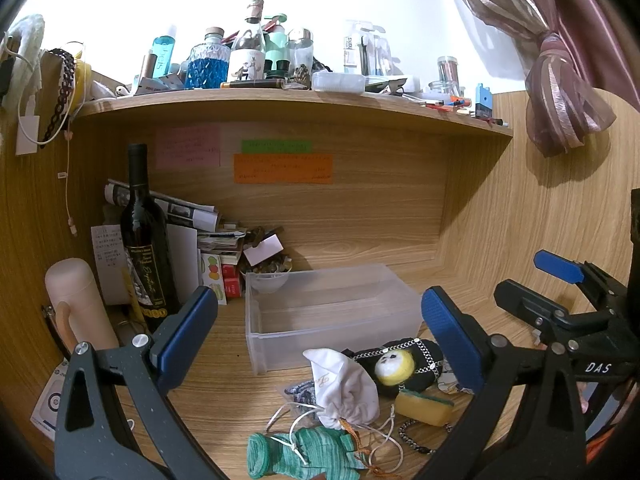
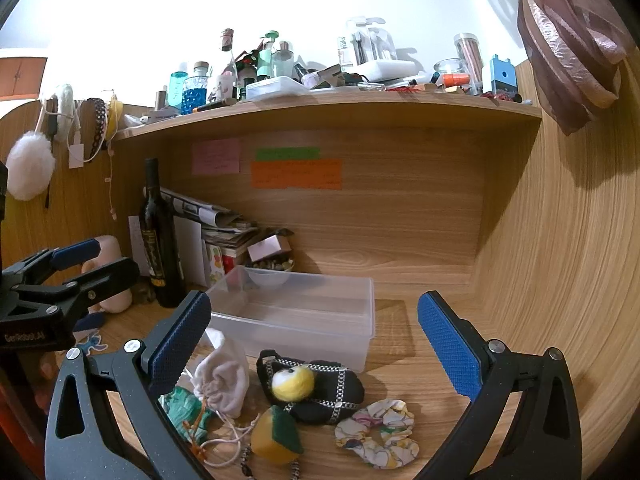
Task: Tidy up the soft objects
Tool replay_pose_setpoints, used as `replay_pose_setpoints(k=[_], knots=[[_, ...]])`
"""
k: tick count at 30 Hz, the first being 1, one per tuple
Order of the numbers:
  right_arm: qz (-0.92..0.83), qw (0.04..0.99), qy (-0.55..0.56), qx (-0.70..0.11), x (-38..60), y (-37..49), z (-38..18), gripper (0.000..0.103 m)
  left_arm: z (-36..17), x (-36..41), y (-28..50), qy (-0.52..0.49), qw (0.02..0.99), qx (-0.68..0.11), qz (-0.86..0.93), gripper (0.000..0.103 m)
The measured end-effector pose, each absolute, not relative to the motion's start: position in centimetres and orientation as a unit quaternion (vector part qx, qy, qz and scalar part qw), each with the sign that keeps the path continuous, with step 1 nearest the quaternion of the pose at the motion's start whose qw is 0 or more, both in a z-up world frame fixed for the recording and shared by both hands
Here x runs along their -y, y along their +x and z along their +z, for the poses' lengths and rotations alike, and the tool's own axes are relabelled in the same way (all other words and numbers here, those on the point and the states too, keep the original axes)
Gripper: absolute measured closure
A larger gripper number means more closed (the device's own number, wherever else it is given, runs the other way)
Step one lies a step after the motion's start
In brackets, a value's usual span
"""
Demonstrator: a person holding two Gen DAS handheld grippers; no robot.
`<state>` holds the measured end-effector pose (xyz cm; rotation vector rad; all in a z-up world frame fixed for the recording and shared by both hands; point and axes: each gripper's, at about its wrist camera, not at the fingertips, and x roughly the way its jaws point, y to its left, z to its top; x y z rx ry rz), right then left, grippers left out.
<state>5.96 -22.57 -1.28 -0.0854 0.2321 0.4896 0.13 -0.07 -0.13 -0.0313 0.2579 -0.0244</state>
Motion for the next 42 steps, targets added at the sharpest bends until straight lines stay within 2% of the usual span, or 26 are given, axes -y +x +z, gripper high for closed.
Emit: replay_pose_setpoints(k=[19, 27, 30, 31, 33, 34, 35, 38, 42], knots=[[0.246, 0.962, -0.044, -0.112, 22.3, 5.8, -1.4, 0.000, 0.0, 0.2, 0.1, -0.017, 0.991, -0.134, -0.016, 0.000], [0.240, 0.961, -0.050, -0.128, 22.4, 6.6, -2.0, 0.000, -1.0, -0.5, 1.3, -0.037, 0.985, -0.166, -0.037, 0.000], [0.230, 0.961, -0.061, -0.143, 22.8, 7.1, -2.8, 0.004, -2.0, -1.2, 2.2, -0.051, 0.980, -0.190, -0.043, 0.000], [0.226, 0.961, -0.064, -0.149, 23.0, 7.4, -3.0, 0.008, -2.5, -1.4, 2.6, -0.054, 0.978, -0.199, -0.038, 0.001], [0.216, 0.959, -0.067, -0.168, 23.6, 8.2, -3.7, 0.012, -3.4, -1.8, 3.3, -0.057, 0.974, -0.218, -0.034, 0.013], [0.213, 0.959, -0.066, -0.177, 23.9, 8.5, -4.1, 0.014, -3.9, -1.9, 3.8, -0.059, 0.970, -0.235, -0.032, 0.022], [0.208, 0.958, -0.066, -0.188, 24.3, 8.9, -4.6, 0.015, -4.5, -2.1, 4.4, -0.062, 0.966, -0.250, -0.034, 0.026], [0.193, 0.953, -0.066, -0.223, 25.3, 10.3, -6.1, 0.022, -6.0, -2.3, 5.5, -0.071, 0.957, -0.278, -0.043, 0.026], [0.176, 0.943, -0.065, -0.274, 26.8, 12.0, -8.7, 0.025, -7.5, -1.4, 6.6, -0.065, 0.949, -0.304, -0.053, 0.026]])
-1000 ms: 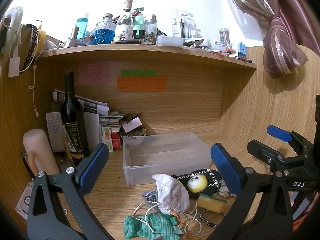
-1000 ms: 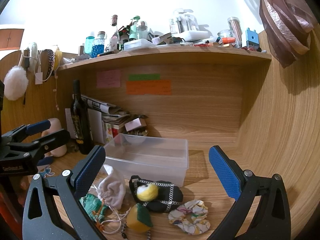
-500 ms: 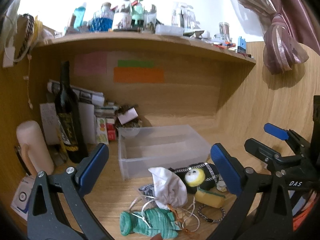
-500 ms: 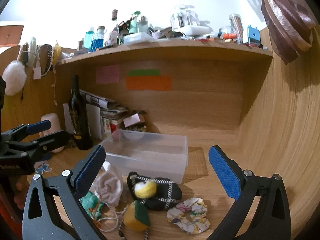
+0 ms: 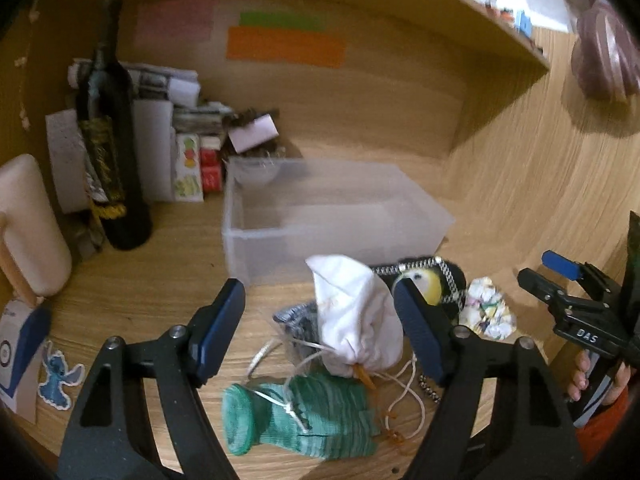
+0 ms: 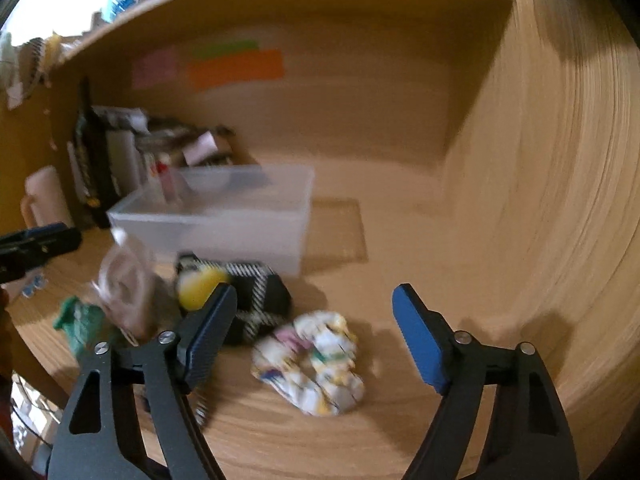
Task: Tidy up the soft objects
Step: 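Grasp the white drawstring bag with the left tool while the right tool grasps the floral scrunchie, then carry both items into the clear plastic box and open both tools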
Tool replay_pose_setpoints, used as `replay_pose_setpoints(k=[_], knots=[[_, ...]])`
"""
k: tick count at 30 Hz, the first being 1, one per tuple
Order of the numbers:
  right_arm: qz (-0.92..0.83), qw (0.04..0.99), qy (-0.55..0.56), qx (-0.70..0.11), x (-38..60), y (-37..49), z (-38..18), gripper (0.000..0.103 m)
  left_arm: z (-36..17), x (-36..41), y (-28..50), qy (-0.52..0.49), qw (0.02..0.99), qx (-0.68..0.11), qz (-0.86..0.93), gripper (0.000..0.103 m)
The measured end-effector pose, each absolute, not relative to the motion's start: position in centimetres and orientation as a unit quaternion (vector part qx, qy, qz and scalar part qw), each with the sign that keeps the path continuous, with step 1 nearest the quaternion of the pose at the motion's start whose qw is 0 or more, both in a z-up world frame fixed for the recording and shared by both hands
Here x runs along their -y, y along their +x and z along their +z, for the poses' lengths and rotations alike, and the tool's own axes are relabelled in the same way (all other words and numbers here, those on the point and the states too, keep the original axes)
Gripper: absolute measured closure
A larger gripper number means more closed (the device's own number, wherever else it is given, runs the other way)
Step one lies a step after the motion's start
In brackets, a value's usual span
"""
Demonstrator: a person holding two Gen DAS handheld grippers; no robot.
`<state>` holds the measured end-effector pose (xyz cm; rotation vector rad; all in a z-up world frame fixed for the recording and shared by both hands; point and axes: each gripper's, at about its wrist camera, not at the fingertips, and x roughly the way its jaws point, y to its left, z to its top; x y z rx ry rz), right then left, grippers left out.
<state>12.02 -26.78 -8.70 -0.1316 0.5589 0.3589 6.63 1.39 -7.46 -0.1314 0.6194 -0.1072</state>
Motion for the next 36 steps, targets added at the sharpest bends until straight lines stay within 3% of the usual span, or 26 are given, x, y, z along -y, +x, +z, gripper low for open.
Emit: replay_pose_setpoints(k=[6, 10, 12, 15, 17, 19, 23, 36], knots=[[0.173, 0.926, -0.059, -0.331, 27.7, 13.8, -11.6, 0.026, -9.9, -0.1, 9.0, -0.056, 0.933, -0.349, -0.069, 0.026], [0.180, 0.912, -0.061, -0.364, 27.6, 14.7, -13.4, 0.037, -11.6, 0.2, 10.3, -0.055, 0.923, -0.373, -0.074, 0.027], [0.185, 0.906, -0.062, -0.376, 27.4, 14.9, -14.1, 0.044, -12.2, 0.4, 10.6, -0.052, 0.920, -0.381, -0.078, 0.037], [0.195, 0.903, -0.060, -0.377, 27.3, 14.8, -14.4, 0.058, -12.6, 0.6, 10.8, -0.042, 0.920, -0.382, -0.075, 0.051], [0.194, 0.904, -0.059, -0.375, 27.2, 14.7, -14.2, 0.079, -12.5, 0.7, 10.5, -0.036, 0.925, -0.373, -0.072, 0.062], [0.190, 0.906, -0.058, -0.374, 27.2, 14.7, -14.1, 0.089, -12.2, 0.8, 10.1, -0.036, 0.928, -0.364, -0.072, 0.069], [0.181, 0.914, -0.045, -0.359, 27.7, 14.5, -13.4, 0.091, -11.5, 0.8, 9.6, -0.034, 0.932, -0.354, -0.074, 0.076], [0.181, 0.938, -0.014, -0.295, 28.3, 14.2, -9.6, 0.091, -8.6, -1.9, 9.5, -0.052, 0.941, -0.328, -0.064, 0.076]])
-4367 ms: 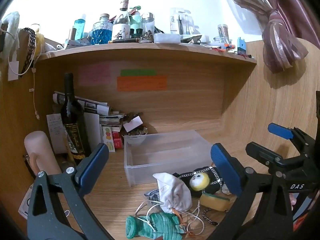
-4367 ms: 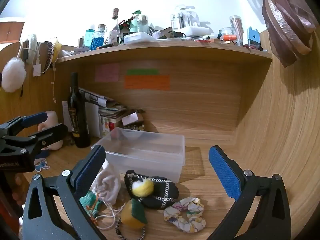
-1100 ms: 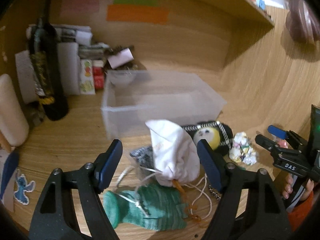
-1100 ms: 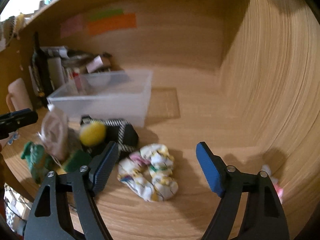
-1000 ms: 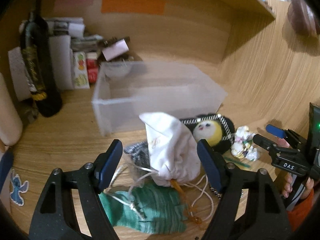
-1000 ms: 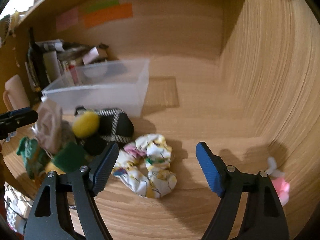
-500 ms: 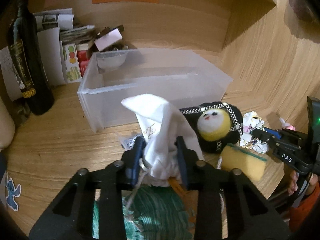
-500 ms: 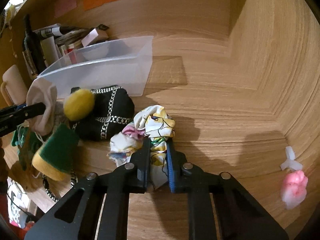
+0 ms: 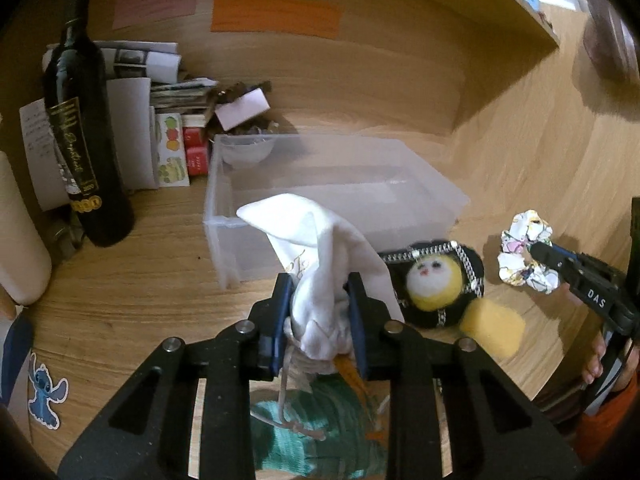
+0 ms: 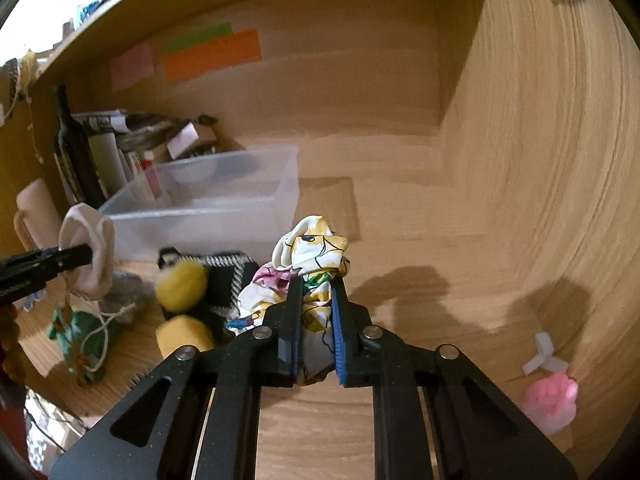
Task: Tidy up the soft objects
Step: 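Carry both items into the clear plastic box and open both tools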
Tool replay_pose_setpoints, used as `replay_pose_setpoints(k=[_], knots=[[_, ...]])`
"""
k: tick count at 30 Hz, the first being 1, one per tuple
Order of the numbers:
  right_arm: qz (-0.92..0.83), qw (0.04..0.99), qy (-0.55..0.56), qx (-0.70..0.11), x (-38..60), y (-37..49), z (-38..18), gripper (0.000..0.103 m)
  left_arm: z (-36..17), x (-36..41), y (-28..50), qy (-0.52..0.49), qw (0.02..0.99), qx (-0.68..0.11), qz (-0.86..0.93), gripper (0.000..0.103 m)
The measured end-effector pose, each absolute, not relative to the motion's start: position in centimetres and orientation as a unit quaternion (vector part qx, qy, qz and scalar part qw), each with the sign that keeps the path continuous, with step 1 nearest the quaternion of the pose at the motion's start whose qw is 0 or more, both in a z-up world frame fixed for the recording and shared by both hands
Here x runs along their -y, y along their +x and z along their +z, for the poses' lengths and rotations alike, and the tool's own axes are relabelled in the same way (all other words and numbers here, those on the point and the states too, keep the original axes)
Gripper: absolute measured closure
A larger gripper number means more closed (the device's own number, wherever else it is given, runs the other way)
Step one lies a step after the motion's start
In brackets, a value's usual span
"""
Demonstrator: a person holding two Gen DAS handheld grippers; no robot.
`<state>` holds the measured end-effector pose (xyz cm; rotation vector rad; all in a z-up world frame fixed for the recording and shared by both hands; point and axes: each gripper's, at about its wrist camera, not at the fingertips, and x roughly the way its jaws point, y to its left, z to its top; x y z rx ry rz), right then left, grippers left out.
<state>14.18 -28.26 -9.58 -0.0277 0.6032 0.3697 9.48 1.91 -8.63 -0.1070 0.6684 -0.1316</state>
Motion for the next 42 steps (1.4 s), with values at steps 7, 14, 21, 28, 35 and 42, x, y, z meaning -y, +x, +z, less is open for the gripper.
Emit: replay_pose_setpoints(k=[7, 14, 21, 28, 35, 42], knots=[[0.210, 0.945, -0.013, -0.250, 26.2, 14.5, -7.0, 0.091, -5.4, -2.6, 9.2, -0.041, 0.958, -0.281, -0.048, 0.076], [0.244, 0.946, -0.019, -0.211, 23.6, 16.2, -4.2, 0.091, -2.0, -3.6, 10.0, -0.031, 0.970, -0.237, -0.038, 0.076], [0.267, 0.944, -0.025, -0.192, 21.0, 18.4, -2.3, 0.091, -0.6, -4.4, 12.7, -0.028, 0.973, -0.227, -0.022, 0.076], [0.285, 0.933, -0.038, -0.215, 18.2, 21.5, -2.6, 0.091, -1.0, -5.1, 16.4, -0.036, 0.966, -0.256, -0.018, 0.076], [0.290, 0.917, -0.062, -0.268, 16.1, 24.6, -4.6, 0.091, -3.7, -5.0, 20.1, -0.028, 0.952, -0.305, -0.015, 0.076], [0.298, 0.895, -0.085, -0.322, 14.8, 26.8, -7.1, 0.091, -6.8, -3.9, 22.8, 0.004, 0.935, -0.355, -0.018, 0.076]])
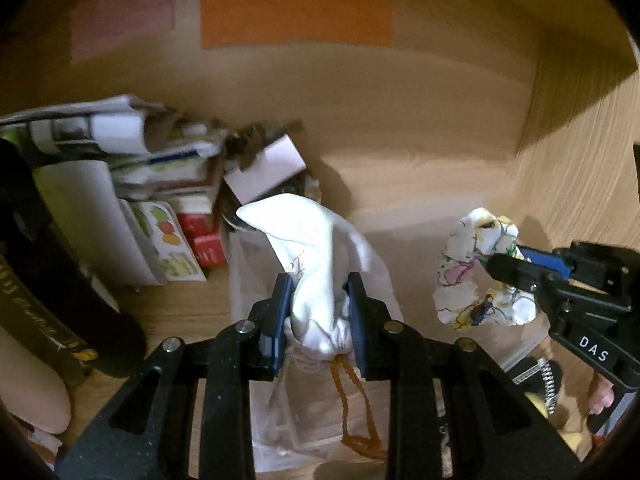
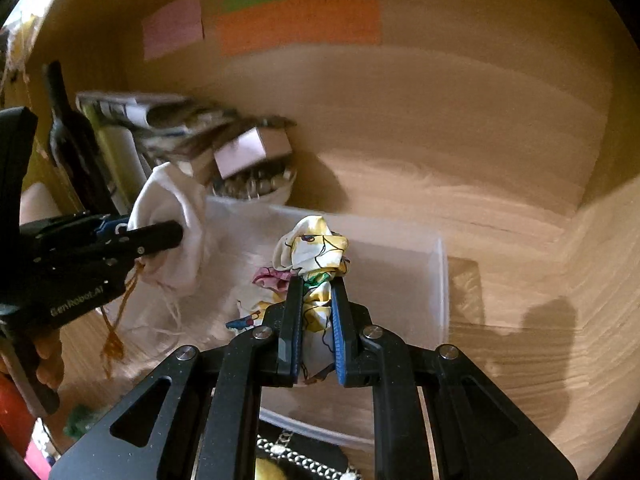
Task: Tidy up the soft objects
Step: 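Carry both items into the clear plastic box and open both tools, then grasp the grey knitted pad with the left tool while the right tool grasps the yellow felt ball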
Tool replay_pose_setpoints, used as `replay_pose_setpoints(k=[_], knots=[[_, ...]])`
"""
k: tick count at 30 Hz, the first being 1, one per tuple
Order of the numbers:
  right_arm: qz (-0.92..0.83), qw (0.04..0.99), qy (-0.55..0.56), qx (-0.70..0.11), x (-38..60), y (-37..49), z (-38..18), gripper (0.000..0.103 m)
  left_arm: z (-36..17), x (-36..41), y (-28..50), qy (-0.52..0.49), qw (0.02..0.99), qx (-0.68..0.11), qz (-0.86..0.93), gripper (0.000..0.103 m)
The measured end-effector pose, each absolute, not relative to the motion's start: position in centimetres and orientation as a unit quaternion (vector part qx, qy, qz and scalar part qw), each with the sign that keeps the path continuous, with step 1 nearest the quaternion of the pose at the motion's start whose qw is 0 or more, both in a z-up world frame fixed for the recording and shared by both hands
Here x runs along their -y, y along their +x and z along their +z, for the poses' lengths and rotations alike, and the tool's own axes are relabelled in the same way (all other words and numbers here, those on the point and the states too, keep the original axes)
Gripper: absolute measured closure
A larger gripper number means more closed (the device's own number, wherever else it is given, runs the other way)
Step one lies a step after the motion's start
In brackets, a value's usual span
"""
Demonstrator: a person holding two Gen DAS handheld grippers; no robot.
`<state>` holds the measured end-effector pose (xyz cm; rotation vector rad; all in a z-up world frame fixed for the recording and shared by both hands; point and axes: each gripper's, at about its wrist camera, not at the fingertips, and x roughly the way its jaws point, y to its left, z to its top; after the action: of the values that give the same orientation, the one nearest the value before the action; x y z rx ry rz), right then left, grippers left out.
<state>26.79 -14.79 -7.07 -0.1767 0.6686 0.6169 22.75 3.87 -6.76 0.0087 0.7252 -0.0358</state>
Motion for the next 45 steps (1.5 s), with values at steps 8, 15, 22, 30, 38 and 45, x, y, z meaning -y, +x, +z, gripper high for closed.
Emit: replay_pose_setpoints(k=[8, 15, 22, 30, 38, 45], knots=[[0.301, 0.875, -0.117, -0.360, 13.5, 27.5, -9.1, 0.091, -8.6, -2.4, 23.6, 0.028, 0.919, -0.392, -0.034, 0.076], [0.297, 0.874, -0.122, -0.364, 13.5, 27.0, -9.4, 0.086, -8.4, -1.8, 22.8, 0.034, 0.917, -0.395, -0.041, 0.066], [0.293, 0.885, -0.105, -0.345, 14.2, 26.0, -8.0, 0.061, -6.8, -1.4, 21.4, 0.041, 0.929, -0.365, -0.044, 0.050], [0.289, 0.908, -0.103, -0.284, 16.3, 22.0, -3.7, 0.044, -3.5, -1.8, 17.9, 0.033, 0.947, -0.317, -0.042, 0.039], [0.292, 0.921, -0.105, -0.237, 17.5, 17.6, -1.5, 0.030, -1.2, -3.1, 13.7, 0.012, 0.961, -0.273, -0.040, 0.020], [0.301, 0.916, -0.106, -0.242, 18.3, 14.6, -3.1, 0.028, -3.6, -3.6, 11.1, 0.005, 0.954, -0.296, -0.047, 0.017]])
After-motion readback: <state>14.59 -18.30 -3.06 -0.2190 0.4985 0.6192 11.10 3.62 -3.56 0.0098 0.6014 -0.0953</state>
